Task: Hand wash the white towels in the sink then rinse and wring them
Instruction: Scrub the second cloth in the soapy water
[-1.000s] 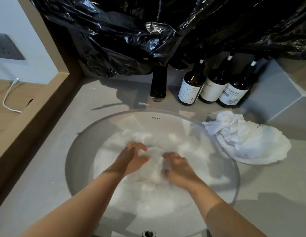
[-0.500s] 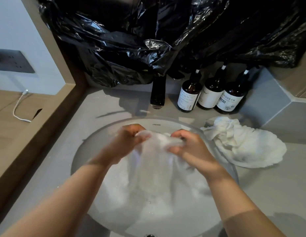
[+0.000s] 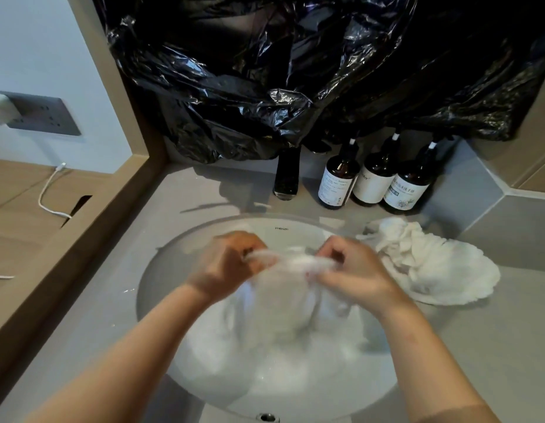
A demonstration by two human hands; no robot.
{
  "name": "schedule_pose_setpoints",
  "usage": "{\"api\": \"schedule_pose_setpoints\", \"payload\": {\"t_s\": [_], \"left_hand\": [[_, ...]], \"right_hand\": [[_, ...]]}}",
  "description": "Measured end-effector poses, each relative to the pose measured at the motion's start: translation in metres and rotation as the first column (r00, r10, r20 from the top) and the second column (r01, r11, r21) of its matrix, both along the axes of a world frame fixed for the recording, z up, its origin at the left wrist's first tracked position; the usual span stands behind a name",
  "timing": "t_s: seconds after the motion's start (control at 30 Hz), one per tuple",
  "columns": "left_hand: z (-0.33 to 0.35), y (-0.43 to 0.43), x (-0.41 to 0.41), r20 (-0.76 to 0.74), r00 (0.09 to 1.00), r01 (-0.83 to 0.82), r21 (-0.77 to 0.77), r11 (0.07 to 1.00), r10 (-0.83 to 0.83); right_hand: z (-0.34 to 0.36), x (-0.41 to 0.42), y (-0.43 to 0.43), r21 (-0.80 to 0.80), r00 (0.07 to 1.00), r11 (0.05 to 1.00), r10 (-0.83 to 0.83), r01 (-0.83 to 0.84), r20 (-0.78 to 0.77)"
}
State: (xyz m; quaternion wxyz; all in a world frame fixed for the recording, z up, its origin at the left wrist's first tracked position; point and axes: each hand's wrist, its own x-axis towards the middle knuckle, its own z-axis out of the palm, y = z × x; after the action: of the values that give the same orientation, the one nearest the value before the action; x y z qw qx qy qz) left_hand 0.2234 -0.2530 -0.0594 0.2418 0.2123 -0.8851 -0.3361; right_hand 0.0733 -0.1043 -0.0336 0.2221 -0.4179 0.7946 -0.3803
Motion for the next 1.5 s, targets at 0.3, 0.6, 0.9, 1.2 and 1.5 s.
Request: {"api": "schedule_pose_setpoints", "payload": {"t_s": [0.3,0.6,0.9,1.2,1.5], "left_hand": [[-0.070,0.008,0.011,0.672,0.725,-0.072,0.291,0.954,-0.151],[-0.099,0.015,0.004,0.795,0.606,-0.174,0.130,0.976,0.003],[-0.049,-0.009,-0.001,0.407,0.912,-0.172,0.289,0.942,0.042],[0.023,-0.013,0.007,0.029,0.995,0.068,0.506,0.860,-0.096],[-0.015,-0.016,0.013,0.221,0.960,0.148,0.121,0.982,-0.172]], "right_hand": [[-0.076,0.020,0.006,0.680,0.972,0.701,0.222,-0.214,0.076],[-0.116,0.045,-0.006,0.613,0.968,0.765,0.251,-0.195,-0.006],[-0.058,0.010,-0.008,0.223,0.989,0.974,-0.009,-0.025,0.150],[-0.004,-0.011,-0.003,0.017,0.995,0.997,-0.071,0.070,0.069],[-0.030,0.000,0.004,0.110,0.975,0.989,-0.114,0.094,0.191]]}}
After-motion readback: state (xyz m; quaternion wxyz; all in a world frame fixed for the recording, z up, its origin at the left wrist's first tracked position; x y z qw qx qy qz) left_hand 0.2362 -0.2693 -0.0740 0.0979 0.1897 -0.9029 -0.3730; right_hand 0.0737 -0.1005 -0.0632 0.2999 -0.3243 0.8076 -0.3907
